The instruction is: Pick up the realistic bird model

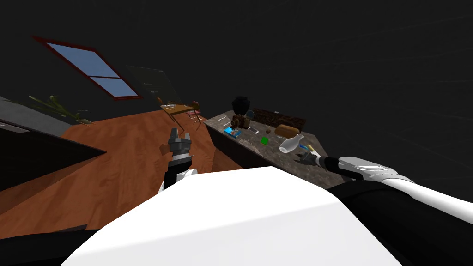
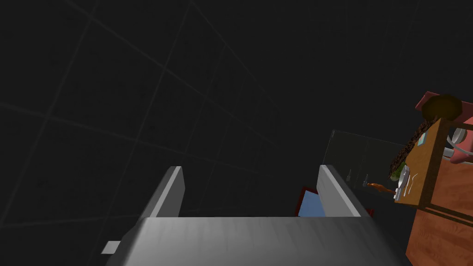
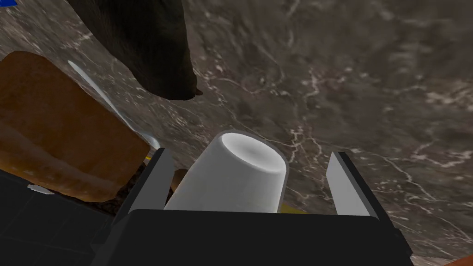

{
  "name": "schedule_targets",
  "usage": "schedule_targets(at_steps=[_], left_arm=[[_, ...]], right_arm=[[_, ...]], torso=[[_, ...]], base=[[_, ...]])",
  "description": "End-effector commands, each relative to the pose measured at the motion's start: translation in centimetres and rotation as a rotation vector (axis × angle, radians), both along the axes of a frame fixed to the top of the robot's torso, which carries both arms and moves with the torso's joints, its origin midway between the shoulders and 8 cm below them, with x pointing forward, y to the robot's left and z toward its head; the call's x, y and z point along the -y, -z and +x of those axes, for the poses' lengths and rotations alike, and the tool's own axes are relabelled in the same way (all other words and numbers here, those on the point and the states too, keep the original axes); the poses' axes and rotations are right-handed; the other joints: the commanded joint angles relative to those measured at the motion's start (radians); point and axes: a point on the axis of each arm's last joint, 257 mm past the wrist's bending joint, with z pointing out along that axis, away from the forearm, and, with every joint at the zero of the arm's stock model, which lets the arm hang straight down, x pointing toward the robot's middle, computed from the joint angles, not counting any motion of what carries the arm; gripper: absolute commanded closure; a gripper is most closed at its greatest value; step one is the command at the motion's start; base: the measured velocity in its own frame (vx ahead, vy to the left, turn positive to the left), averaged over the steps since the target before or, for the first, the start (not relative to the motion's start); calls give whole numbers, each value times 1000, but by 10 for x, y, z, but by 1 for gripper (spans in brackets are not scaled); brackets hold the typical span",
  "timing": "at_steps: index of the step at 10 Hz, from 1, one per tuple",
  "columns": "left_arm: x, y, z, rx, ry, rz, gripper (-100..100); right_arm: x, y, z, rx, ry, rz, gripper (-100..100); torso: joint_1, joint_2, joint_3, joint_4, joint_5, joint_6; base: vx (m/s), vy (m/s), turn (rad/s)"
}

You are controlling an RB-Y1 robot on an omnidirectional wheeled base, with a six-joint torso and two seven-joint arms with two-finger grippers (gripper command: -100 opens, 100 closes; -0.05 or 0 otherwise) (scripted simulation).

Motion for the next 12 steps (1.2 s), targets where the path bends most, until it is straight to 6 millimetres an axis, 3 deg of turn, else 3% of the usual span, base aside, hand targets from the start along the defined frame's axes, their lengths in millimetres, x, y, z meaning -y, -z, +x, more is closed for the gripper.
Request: schedule_targets(at_steps=[1, 2, 4, 6, 7, 8, 10, 12], left_arm=[[0, 0, 0, 0, 0, 0, 0], [0, 0, 0, 0, 0, 0, 0], [0, 0, 0, 0, 0, 0, 0], [0, 0, 0, 0, 0, 0, 0], [0, 0, 0, 0, 0, 0, 0], [0, 0, 0, 0, 0, 0, 0], [0, 0, 0, 0, 0, 0, 0], [0, 0, 0, 0, 0, 0, 0]], right_arm=[[24, 1, -24, -81, -5, -70, -100], [40, -1, -39, -130, -9, -110, -100], [40, 1, -41, -136, -8, -110, -100], [64, 2, -79, -236, -9, -165, -100], [64, 2, -79, -236, -9, -165, -100], [79, 5, -114, -325, -9, -197, -100], [87, 11, -154, -418, -11, -212, -100], [86, 12, -152, -411, -14, -208, -100]], torso=[[0, 0, 0, 0, 0, 0], [-1, 0, 0, 0, 0, 1], [0, 1, 1, 0, 0, 2], [2, 1, 1, 0, 0, 1], [2, 1, 1, 0, 0, 1], [1, 1, 1, 0, 0, 2], [0, 2, 1, 1, 0, 1], [1, 1, 1, 1, 0, 2]], base=[[1, -59, 303], [-5, -63, 284], [-3, -28, 61], [-8, -17, 214], [-14, -35, 125], [-22, -49, 294], [-16, -49, 246], [-3, -20, 4]])
